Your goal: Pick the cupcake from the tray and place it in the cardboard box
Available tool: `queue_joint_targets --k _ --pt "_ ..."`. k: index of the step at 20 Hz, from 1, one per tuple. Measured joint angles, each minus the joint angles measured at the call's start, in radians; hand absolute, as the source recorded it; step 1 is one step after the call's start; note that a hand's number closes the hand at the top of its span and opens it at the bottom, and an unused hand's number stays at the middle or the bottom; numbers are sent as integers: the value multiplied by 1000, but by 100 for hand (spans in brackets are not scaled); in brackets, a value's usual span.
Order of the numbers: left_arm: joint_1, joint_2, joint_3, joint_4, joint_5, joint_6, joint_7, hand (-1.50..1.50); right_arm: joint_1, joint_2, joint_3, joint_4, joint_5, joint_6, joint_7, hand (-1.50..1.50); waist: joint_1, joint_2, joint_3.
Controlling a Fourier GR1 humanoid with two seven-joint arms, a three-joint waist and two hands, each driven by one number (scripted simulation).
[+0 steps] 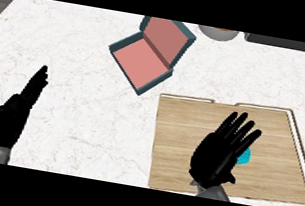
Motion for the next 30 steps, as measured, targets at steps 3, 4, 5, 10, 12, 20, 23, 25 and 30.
queue_joint_targets --k 3,4,5,10,12,20,23,25,30 --pt "-4 2 15 20 2 -11 -13 0 2 0 -10 3 -12 -8 0 150 -1 0 -1" --pt "2 5 20 19 2 -16 -21 0 -4 0 -22 -1 -18 -10 -7 150 -1 -1 -1" --pt "-6 2 23 29 5 -20 -23 0 -13 0 -29 5 -27 -15 -8 150 -1 -1 -1" --pt "-19 -11 32 52 -1 -26 -29 0 -14 -5 -33 4 54 -19 -46 150 -2 -1 1" --pt "-26 -7 40 56 2 -34 -30 0 -19 -2 -20 19 110 -13 -52 150 -3 0 2" --pt "-37 -27 40 62 -13 -37 -24 0 -67 -25 -101 10 20 -115 -239 150 -3 8 3" --pt "-41 -32 34 57 -14 -38 -26 0 -86 -31 -156 -45 -180 -174 -388 150 8 16 5" --pt "-45 -33 33 54 -15 -37 -24 0 -109 -33 -204 -72 -308 -190 -496 150 10 18 5" --pt "-51 -39 28 56 -26 -30 -20 0 -224 -97 -384 -74 -606 -202 -782 150 6 19 9"
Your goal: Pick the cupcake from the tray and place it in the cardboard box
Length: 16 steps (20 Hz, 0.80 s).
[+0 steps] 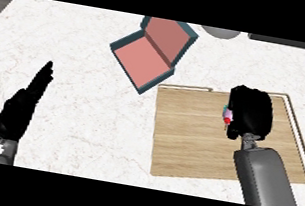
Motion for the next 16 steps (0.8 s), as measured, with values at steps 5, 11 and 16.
queue_joint_targets --k 5,11,16 --pt "14 9 9 -18 5 -11 5 0 -122 -60 -161 51 -242 17 -218 150 1 -4 1" --pt "6 10 22 -7 9 -17 9 0 -255 -31 -270 44 -495 54 -385 150 -3 -7 0" --pt "21 4 22 -15 -4 -21 9 0 -357 3 -295 62 -608 89 -424 150 -5 -8 -1"
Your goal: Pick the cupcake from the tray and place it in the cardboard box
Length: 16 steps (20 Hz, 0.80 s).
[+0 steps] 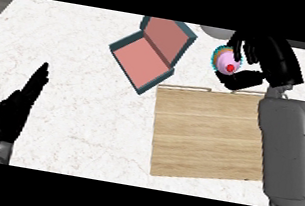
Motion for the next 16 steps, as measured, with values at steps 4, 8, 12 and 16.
queue_joint_targets --k 4,8,12,16 --pt "0 -15 -1 4 -18 1 1 0 -105 39 6 70 -27 -21 26 150 1 0 0" --pt "12 -12 8 -24 -20 -16 12 0 -231 64 13 176 -21 -48 85 150 5 1 -1" --pt "3 -28 0 -31 -32 -17 22 0 -355 80 26 338 -14 -114 123 150 13 4 -1" --pt "-8 -35 1 -26 -39 -24 21 0 -458 87 35 525 -25 -192 126 150 23 7 -1"
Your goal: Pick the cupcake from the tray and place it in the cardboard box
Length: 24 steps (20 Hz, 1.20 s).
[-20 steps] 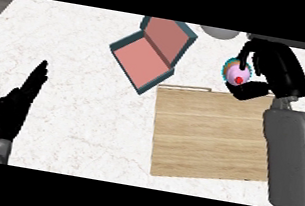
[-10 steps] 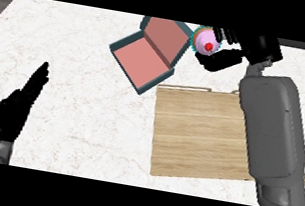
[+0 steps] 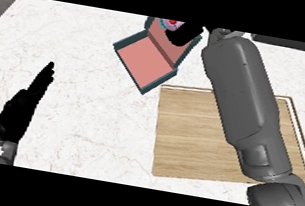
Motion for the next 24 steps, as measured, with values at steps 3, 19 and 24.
queue_joint_targets --k 3,19,24 --pt "-29 -4 10 20 3 -6 3 0 -62 4 12 129 -15 -46 4 150 8 4 0" --pt "-80 -24 -10 55 -15 -37 -23 0 -181 7 21 563 -124 -250 -12 -150 72 26 0" --pt "-95 -29 -8 62 -17 -37 -18 0 -162 7 -51 559 -216 -345 -92 -150 72 28 1"
